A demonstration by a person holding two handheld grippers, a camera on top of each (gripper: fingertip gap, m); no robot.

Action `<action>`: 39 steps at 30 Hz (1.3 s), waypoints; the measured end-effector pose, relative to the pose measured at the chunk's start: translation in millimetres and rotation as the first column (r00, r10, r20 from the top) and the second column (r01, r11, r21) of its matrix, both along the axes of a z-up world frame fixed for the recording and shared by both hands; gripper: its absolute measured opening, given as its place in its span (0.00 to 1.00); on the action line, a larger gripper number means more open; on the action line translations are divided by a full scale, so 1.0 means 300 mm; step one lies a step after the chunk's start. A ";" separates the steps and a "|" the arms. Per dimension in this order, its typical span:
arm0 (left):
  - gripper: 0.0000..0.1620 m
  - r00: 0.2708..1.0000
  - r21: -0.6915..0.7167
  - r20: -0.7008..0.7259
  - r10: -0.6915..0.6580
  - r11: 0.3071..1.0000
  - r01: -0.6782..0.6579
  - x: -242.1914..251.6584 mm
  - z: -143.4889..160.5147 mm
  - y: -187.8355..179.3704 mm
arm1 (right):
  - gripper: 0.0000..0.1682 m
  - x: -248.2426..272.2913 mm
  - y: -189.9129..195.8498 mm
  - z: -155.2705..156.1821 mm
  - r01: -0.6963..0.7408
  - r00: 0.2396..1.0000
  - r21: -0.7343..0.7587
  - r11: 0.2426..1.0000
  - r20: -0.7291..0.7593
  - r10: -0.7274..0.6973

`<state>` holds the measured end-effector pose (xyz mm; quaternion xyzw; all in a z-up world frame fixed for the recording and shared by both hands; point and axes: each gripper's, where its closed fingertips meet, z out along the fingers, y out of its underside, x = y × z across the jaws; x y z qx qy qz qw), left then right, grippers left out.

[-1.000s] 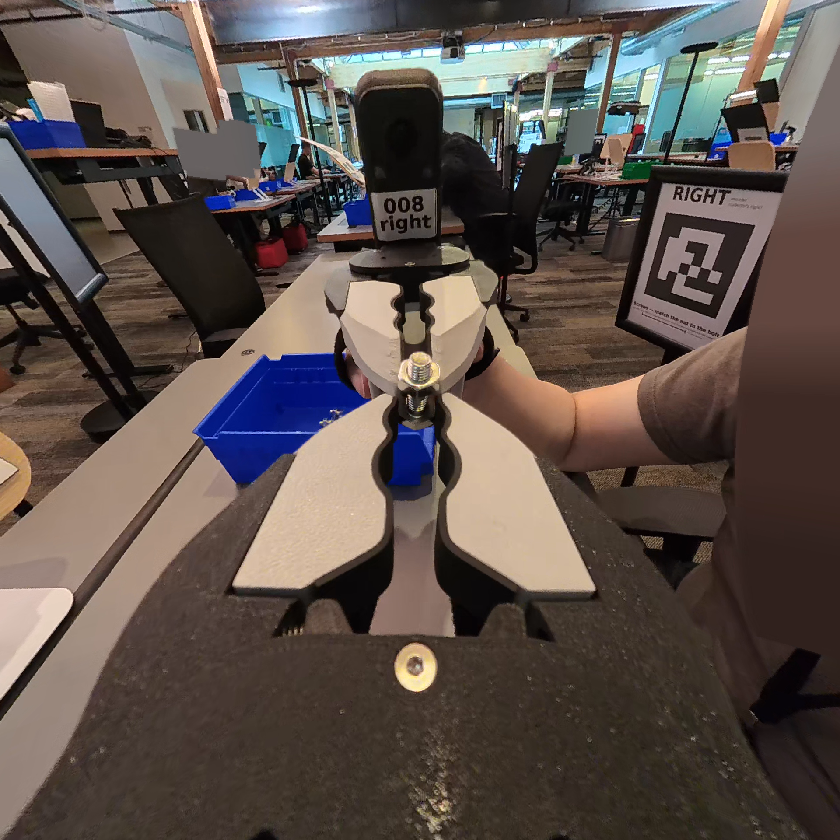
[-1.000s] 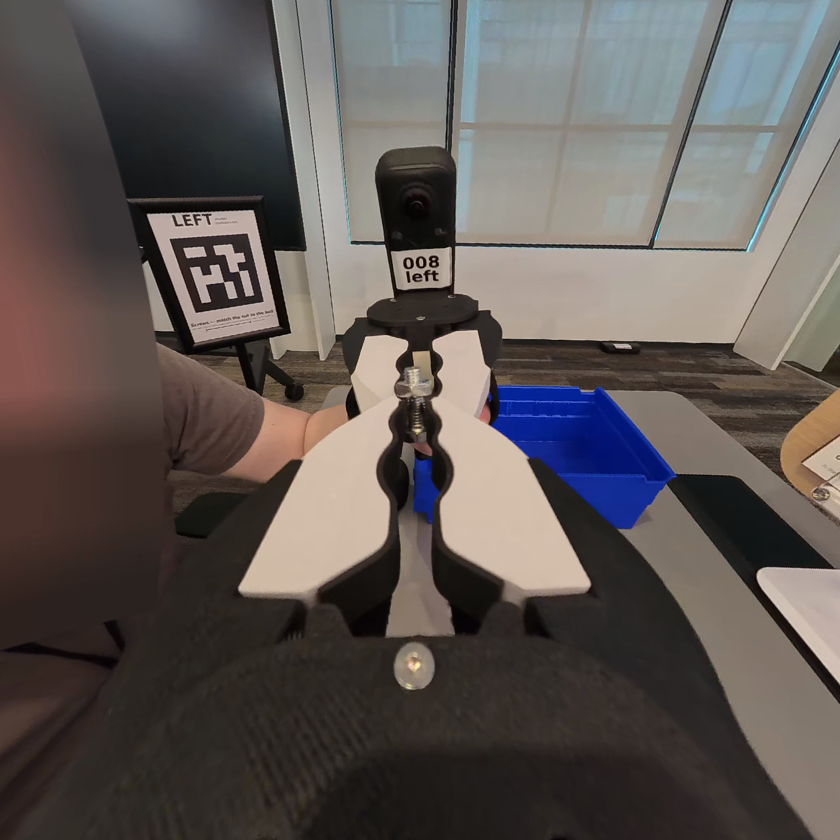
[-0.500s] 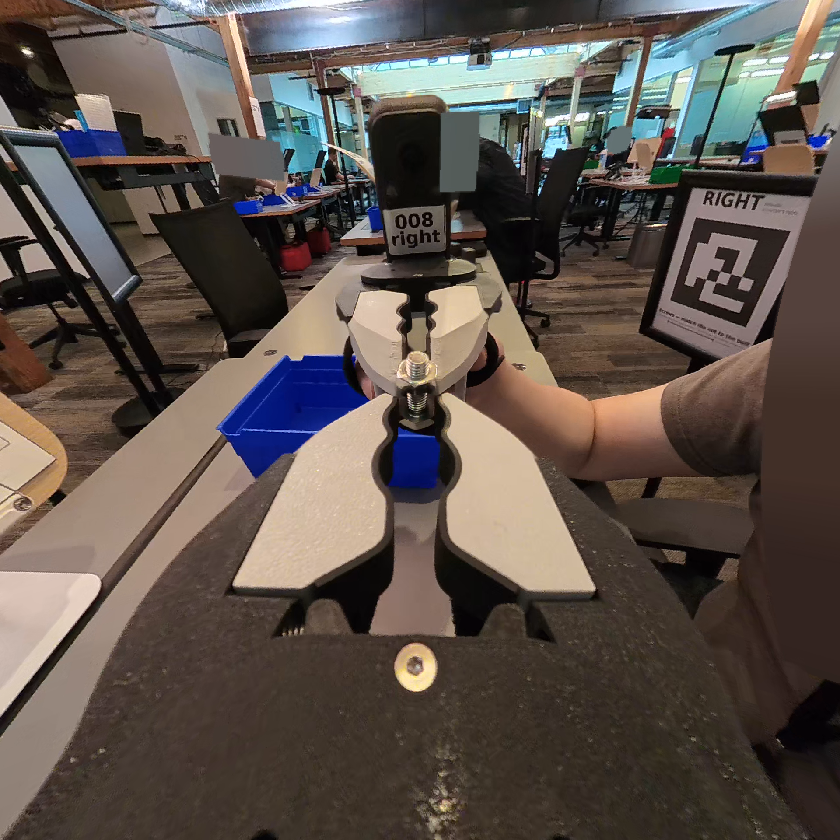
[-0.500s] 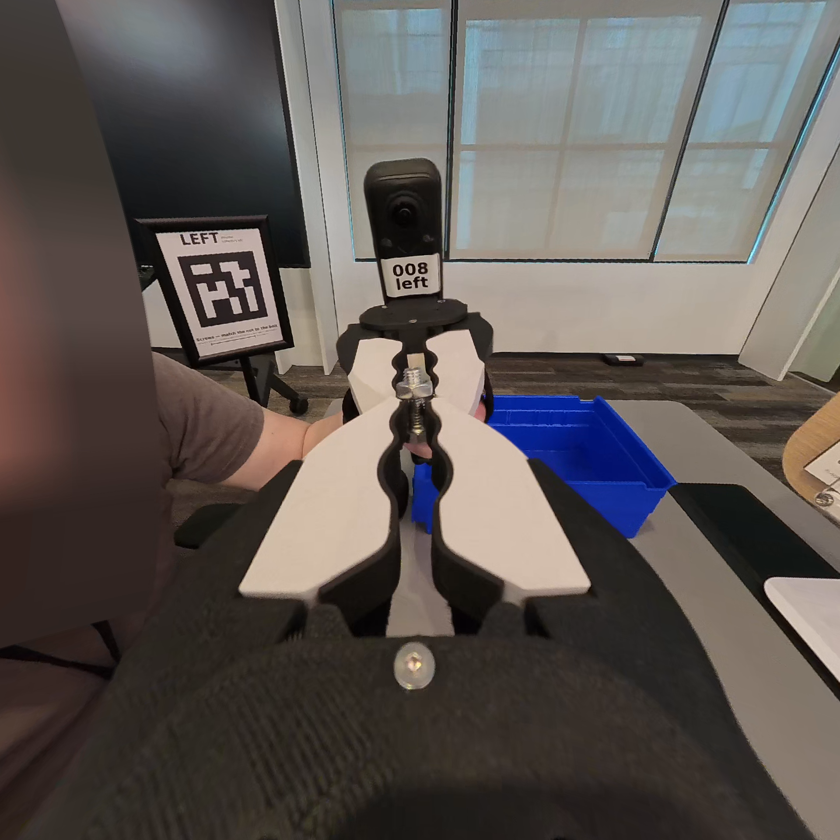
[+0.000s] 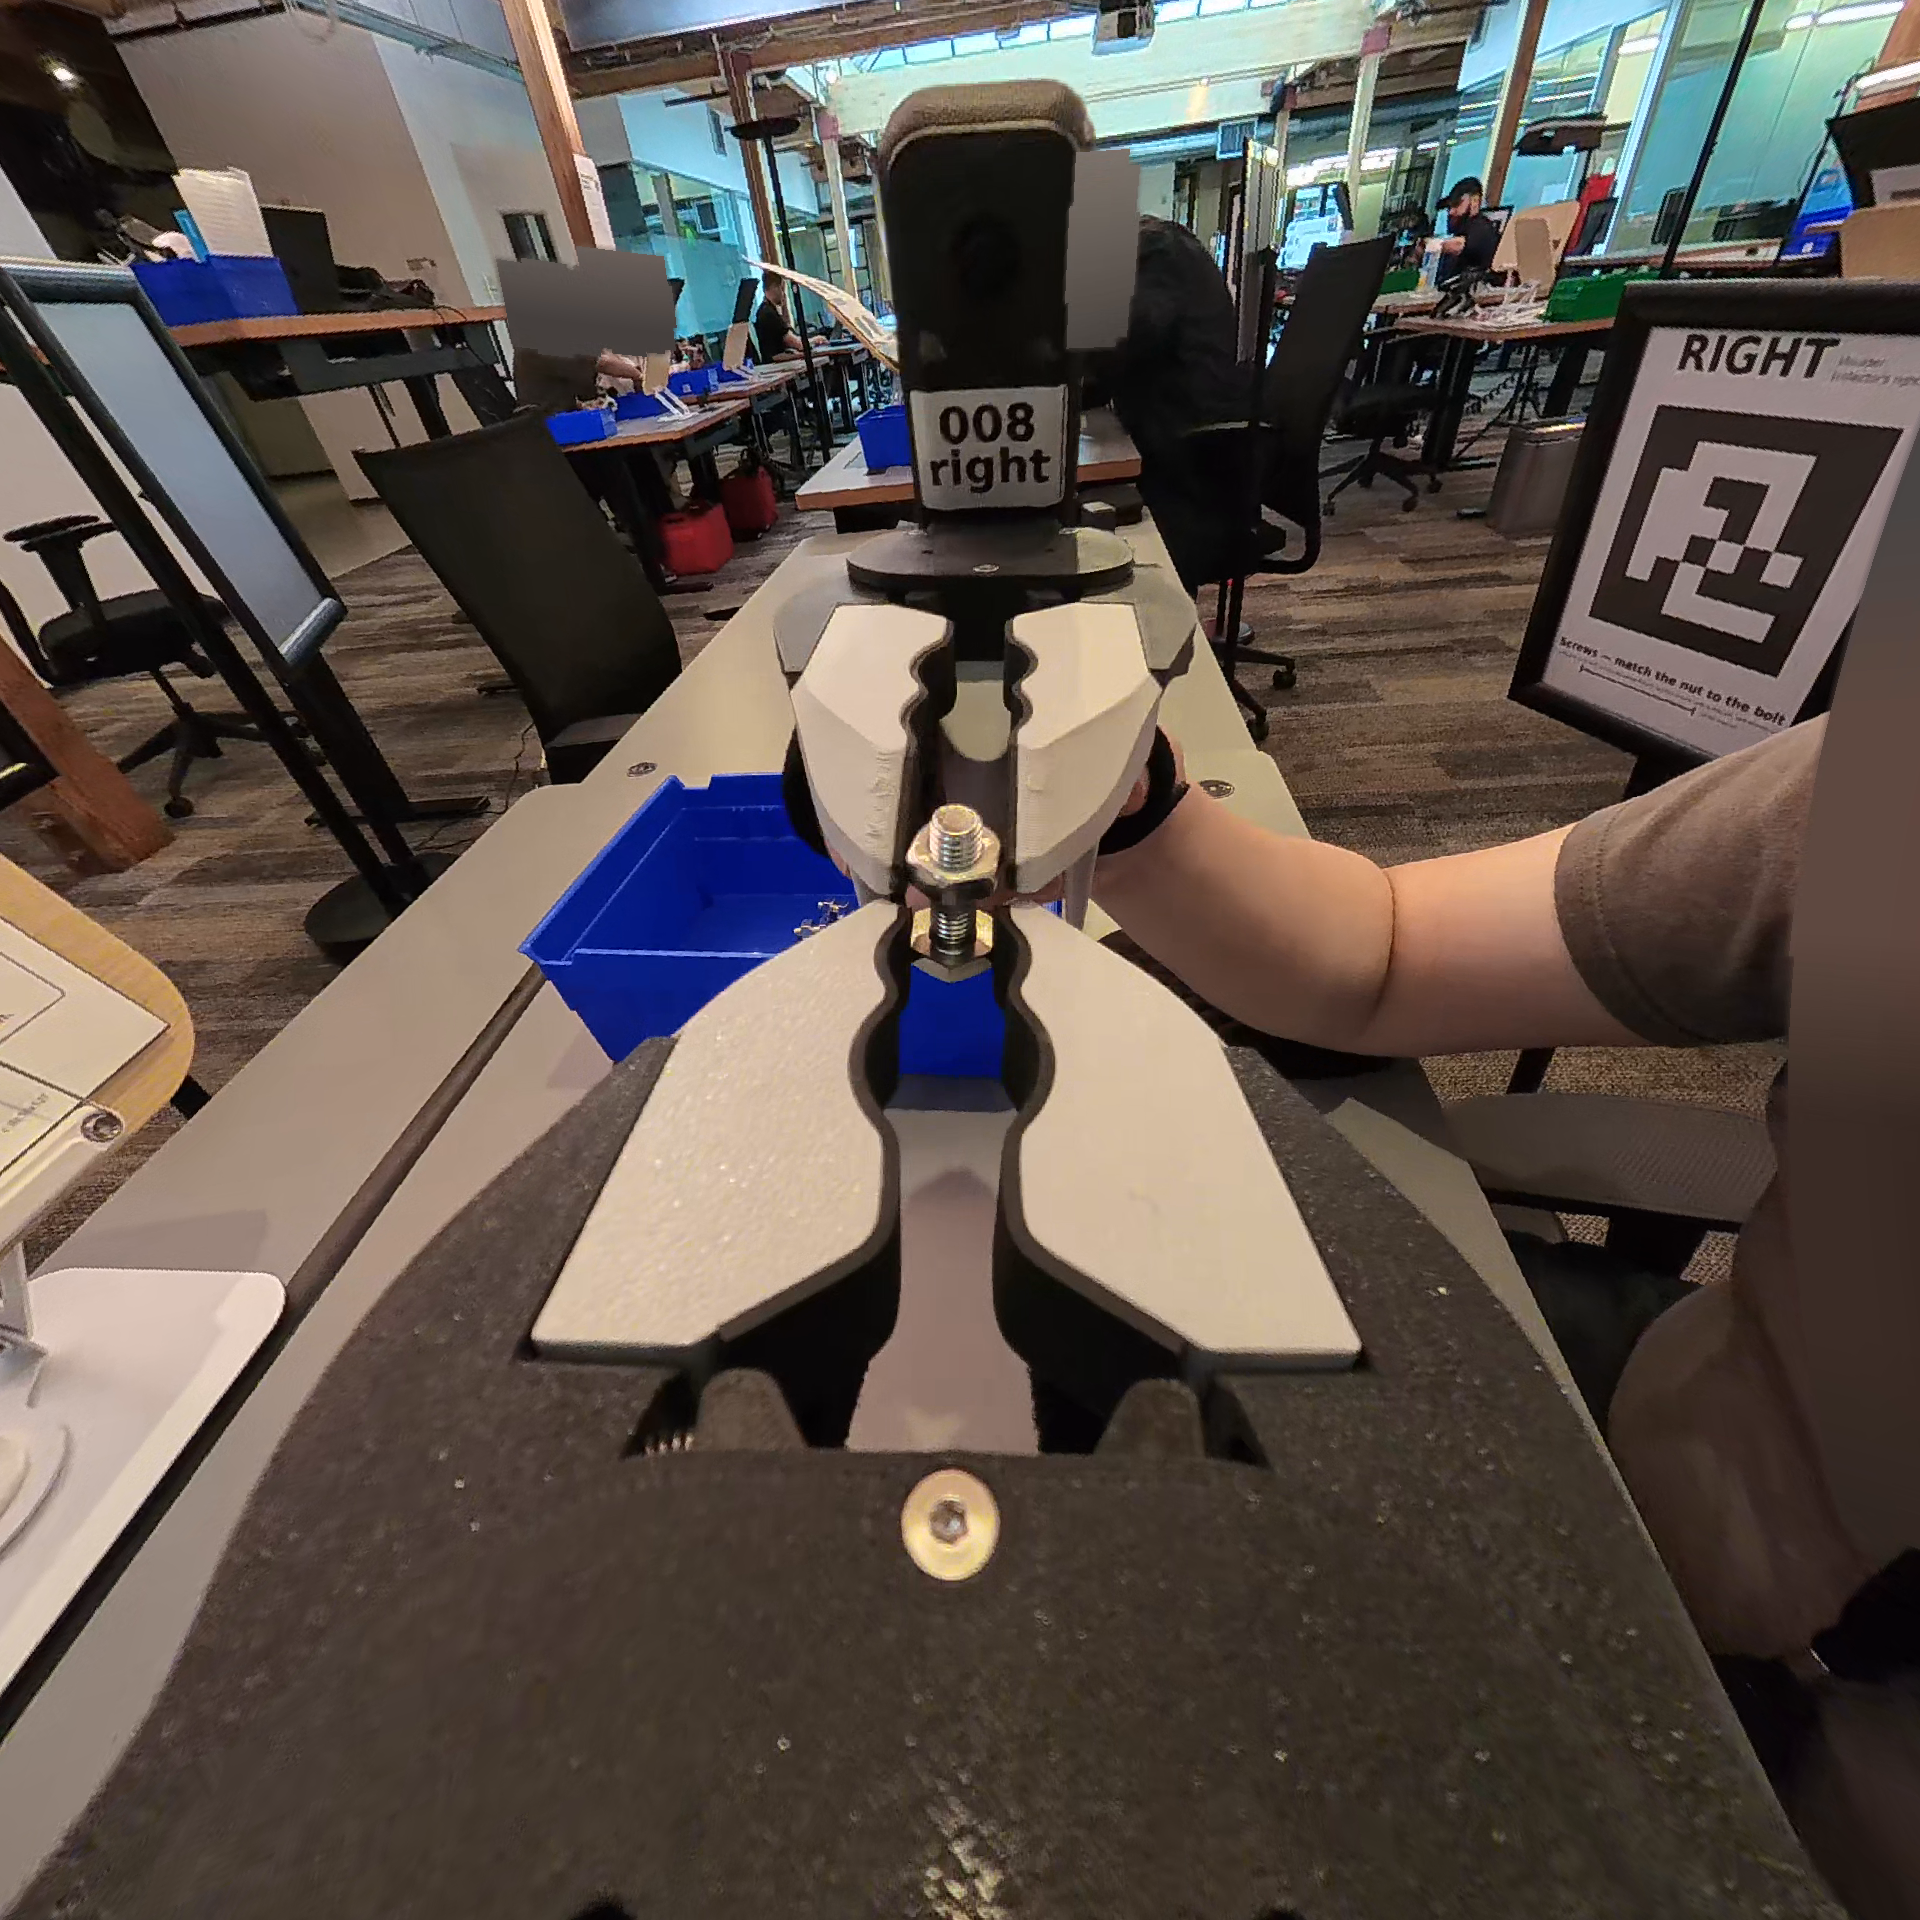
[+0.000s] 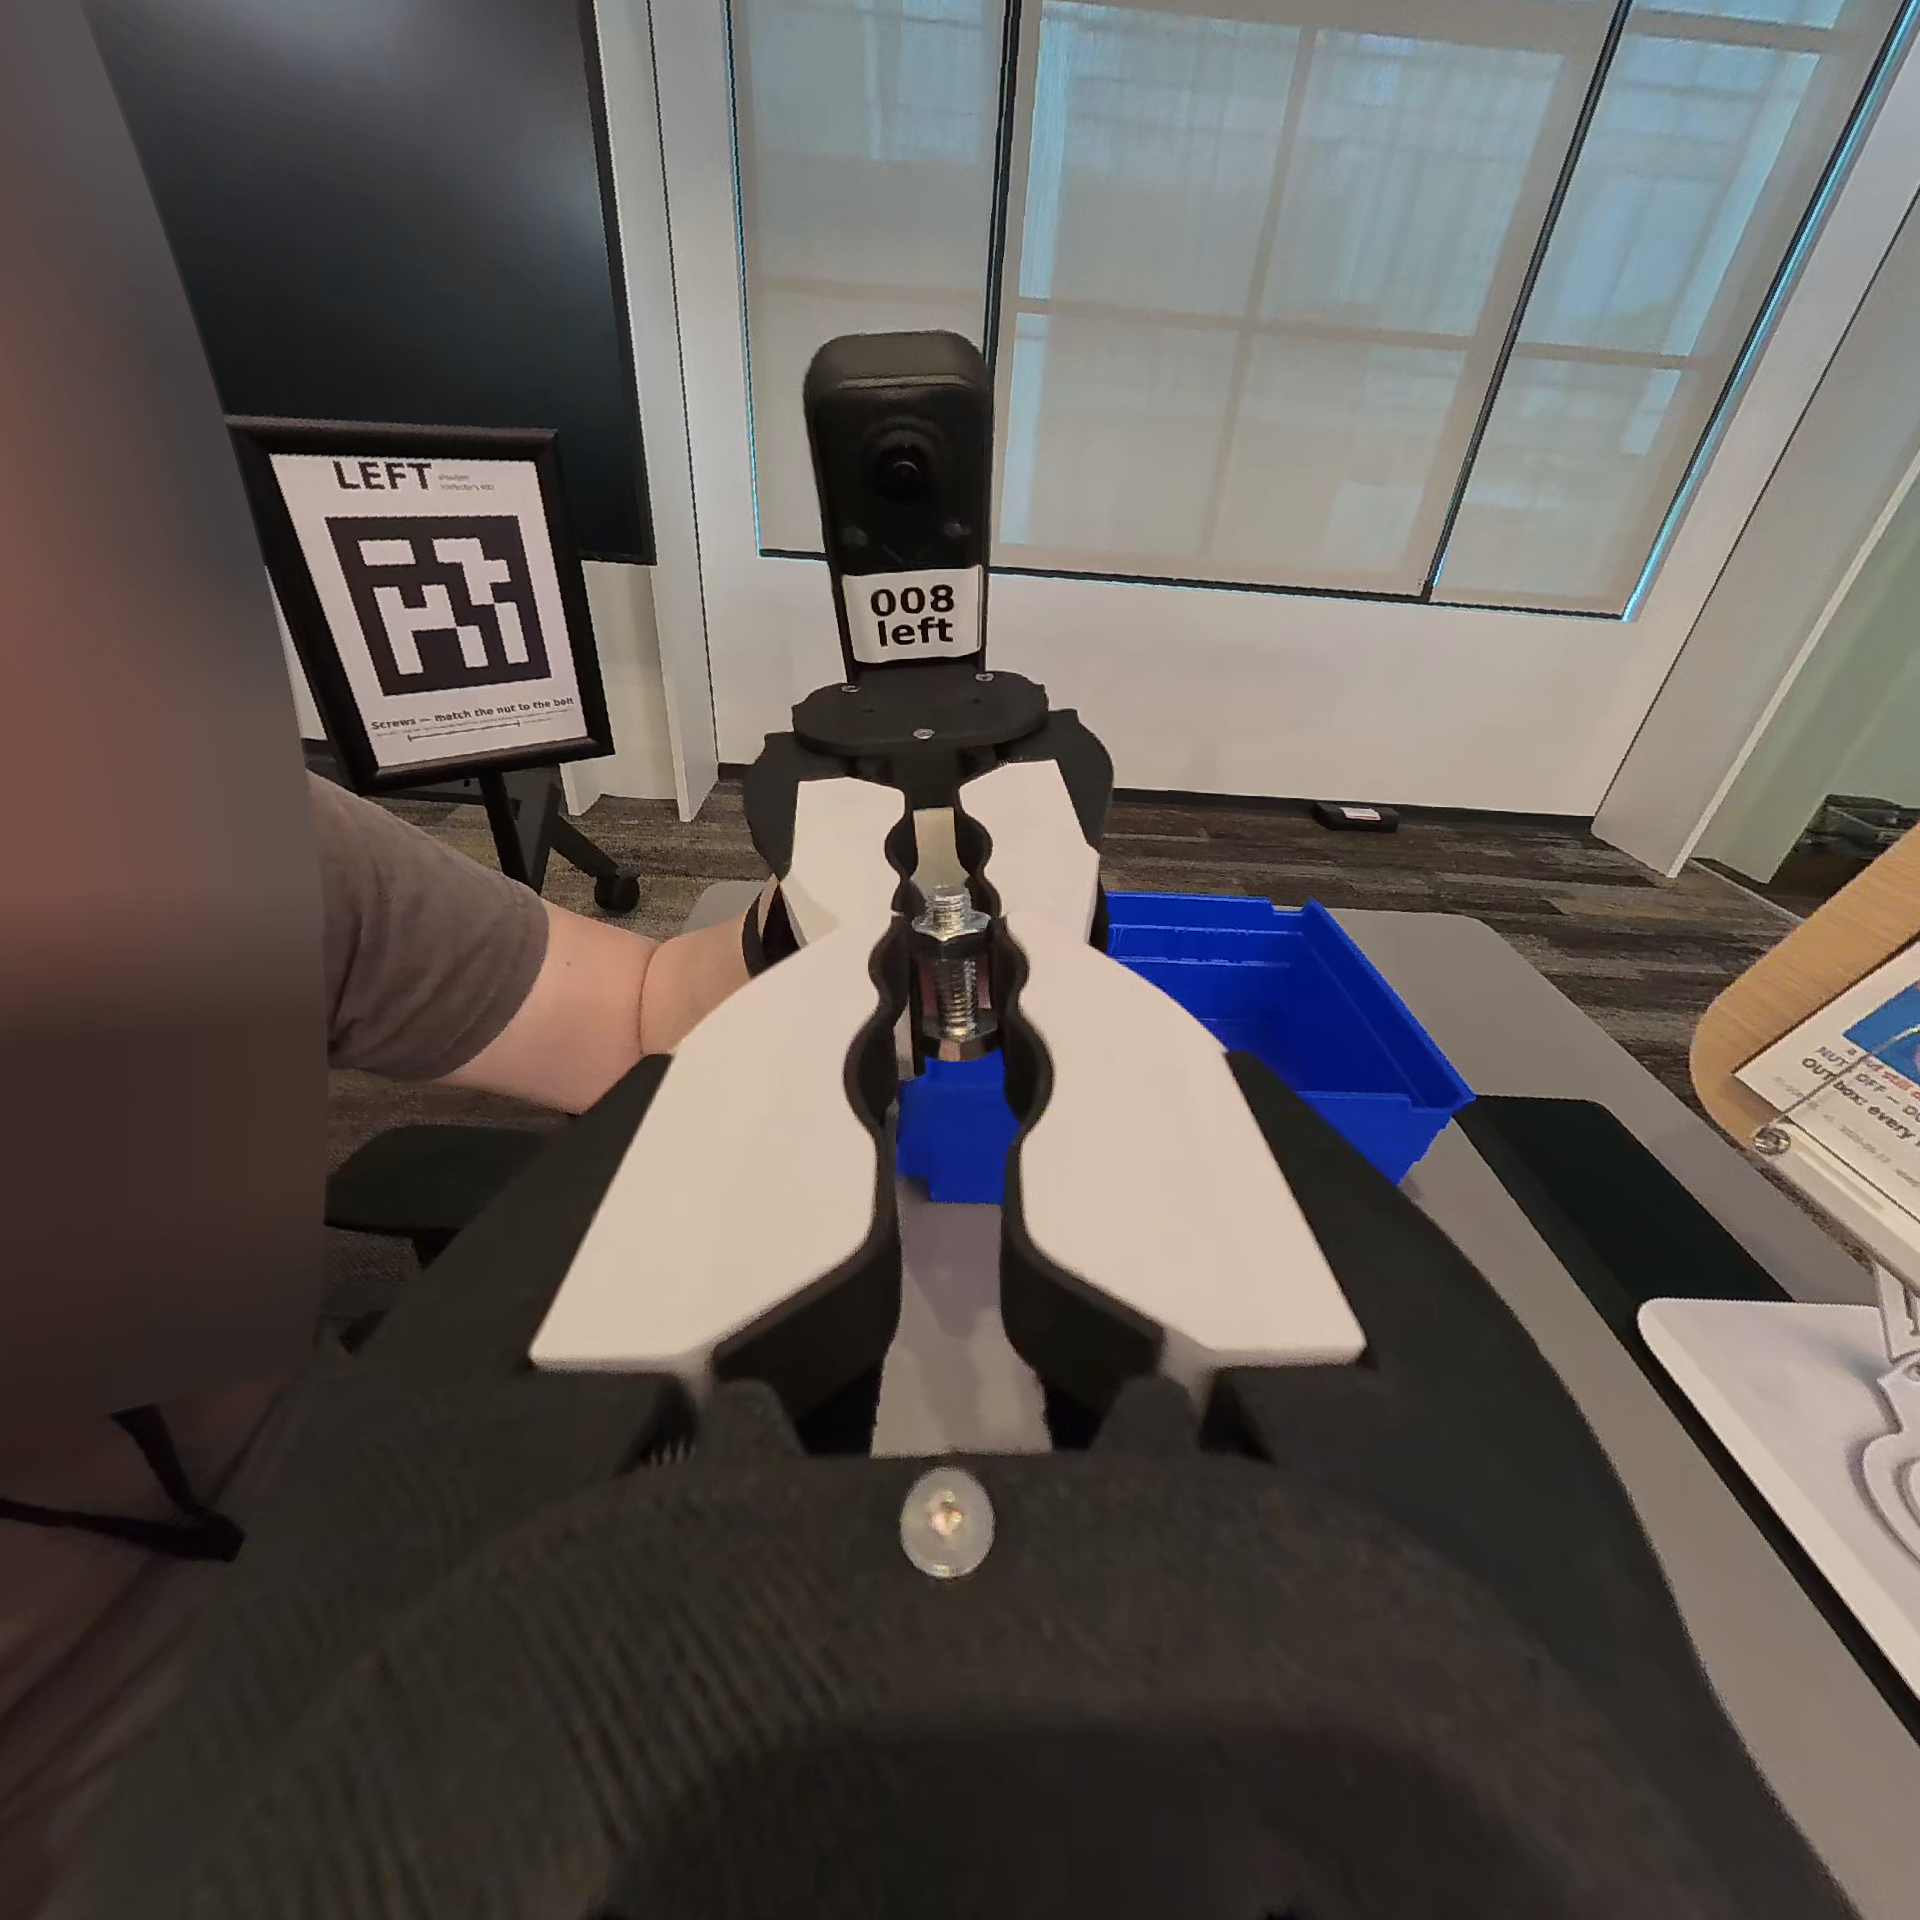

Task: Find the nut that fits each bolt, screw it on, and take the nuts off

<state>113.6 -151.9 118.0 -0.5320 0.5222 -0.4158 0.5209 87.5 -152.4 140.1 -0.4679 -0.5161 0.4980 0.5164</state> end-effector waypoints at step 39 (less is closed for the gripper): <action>0.09 1.000 -0.010 0.006 0.014 1.000 -0.014 0.009 -0.008 0.013 | 0.10 0.002 0.014 -0.011 0.087 0.994 0.071 0.994 0.063 -0.091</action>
